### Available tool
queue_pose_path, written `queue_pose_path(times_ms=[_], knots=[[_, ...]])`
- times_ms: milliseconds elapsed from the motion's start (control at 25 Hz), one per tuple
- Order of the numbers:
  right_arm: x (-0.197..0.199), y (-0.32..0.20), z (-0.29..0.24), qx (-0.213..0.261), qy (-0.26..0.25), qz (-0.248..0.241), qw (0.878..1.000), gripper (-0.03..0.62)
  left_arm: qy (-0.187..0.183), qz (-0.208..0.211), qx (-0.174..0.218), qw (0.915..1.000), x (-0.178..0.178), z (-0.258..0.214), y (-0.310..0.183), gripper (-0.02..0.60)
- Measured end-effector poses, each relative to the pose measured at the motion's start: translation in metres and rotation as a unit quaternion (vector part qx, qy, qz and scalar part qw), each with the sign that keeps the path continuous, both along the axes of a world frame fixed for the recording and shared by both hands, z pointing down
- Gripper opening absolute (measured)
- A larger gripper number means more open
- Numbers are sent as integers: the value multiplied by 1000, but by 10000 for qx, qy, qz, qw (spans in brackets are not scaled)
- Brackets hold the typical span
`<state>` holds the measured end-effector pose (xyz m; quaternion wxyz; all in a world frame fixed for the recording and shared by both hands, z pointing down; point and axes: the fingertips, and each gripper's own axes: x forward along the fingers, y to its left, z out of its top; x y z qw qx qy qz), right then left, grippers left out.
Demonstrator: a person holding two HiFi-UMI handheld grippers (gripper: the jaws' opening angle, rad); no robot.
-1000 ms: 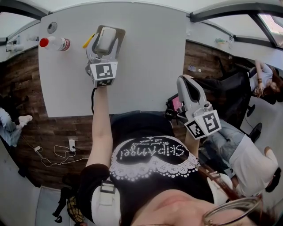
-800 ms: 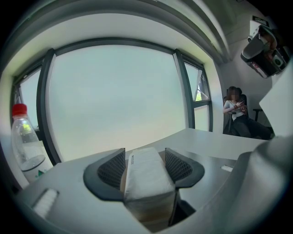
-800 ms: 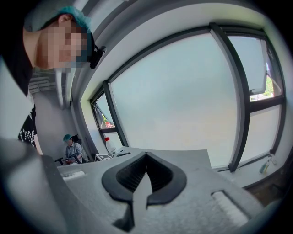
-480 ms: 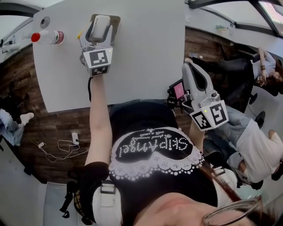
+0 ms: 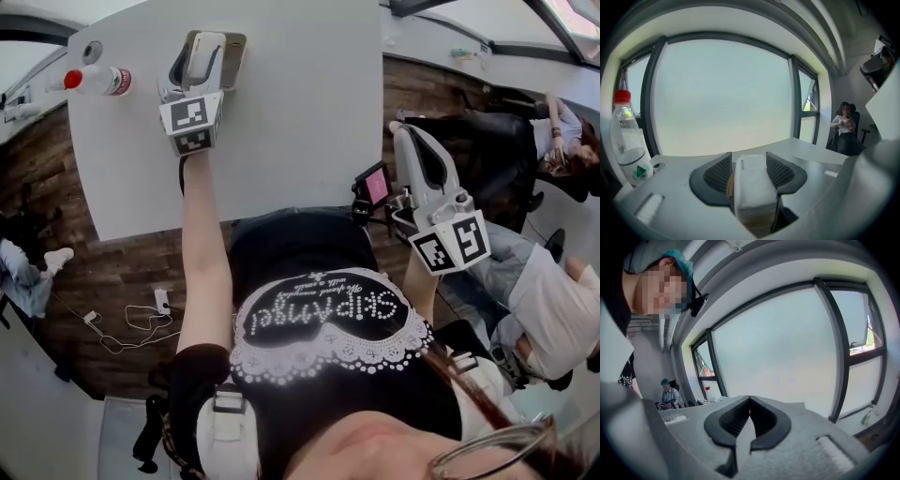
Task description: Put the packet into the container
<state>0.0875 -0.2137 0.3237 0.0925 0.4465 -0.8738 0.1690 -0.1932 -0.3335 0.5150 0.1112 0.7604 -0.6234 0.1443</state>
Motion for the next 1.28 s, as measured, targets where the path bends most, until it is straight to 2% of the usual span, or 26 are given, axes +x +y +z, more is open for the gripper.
queue_pose_path(times_ms=[80,240,520,640,800,1000,1160,1280], knots=[[0,4,-3,25,-39,-5,10000,2,97,-61,-4,9999,-1,-6,0,233],[0,9,-6,97,-55,6,9999,2,-8,-67,155,9999,-6,-20,2,233],[1,22,-17,230,-103,-33,9997,2,-88,102,802,9967,2,-83,20,222],[0,25,-20,330,-125,-61,9994,2,-136,175,1098,9937,5,-114,31,195],[1,31,-24,418,-158,-89,9990,2,-23,139,1509,9884,9,-153,53,152],[-5,39,-30,480,-207,-236,9984,2,131,56,2143,9767,14,-214,88,94],[-9,44,-33,544,-258,-327,9977,2,16,225,2440,9695,24,-248,119,40],[-6,46,-34,570,-260,-316,9975,2,-7,333,2553,9663,31,-263,140,26]])
